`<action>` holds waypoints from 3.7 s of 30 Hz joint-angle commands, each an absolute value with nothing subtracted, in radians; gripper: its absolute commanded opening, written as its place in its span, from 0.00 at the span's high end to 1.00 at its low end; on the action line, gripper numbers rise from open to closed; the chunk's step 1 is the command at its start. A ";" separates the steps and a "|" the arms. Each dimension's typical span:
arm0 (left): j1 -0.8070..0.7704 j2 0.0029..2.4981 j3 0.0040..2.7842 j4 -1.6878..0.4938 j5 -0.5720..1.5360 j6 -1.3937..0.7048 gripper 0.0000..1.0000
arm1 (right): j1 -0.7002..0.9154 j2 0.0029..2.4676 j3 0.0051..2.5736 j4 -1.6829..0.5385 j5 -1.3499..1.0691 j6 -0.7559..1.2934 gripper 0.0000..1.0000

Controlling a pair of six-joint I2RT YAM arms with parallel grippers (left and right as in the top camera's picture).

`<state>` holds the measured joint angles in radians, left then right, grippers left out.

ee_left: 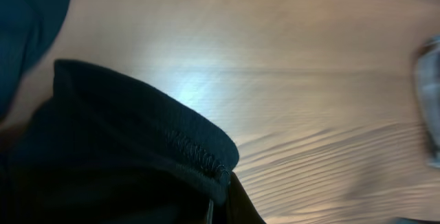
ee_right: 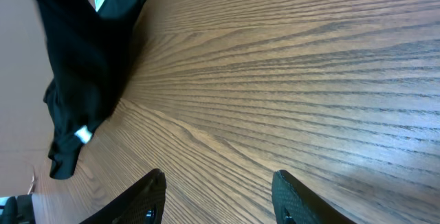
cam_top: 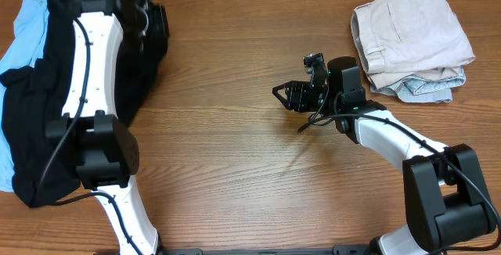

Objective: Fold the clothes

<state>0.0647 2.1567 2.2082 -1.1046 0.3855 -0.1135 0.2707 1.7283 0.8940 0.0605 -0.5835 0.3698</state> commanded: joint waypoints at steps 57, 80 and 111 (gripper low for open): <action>-0.023 2.144 3.022 -0.590 1.127 -0.696 0.96 | 0.360 1.729 0.910 0.294 -0.525 0.405 0.33; -0.023 2.144 3.022 -0.471 1.210 -0.813 0.96 | 0.380 1.729 0.910 0.341 -0.445 0.405 0.33; -0.020 2.144 3.022 -0.331 1.245 -0.937 0.96 | 0.406 1.729 0.910 0.468 -0.396 0.445 0.46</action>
<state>-0.0185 2.1567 2.9986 -0.3664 1.2400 -0.8963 0.4038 1.7283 0.8959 0.4725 -0.4015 0.4488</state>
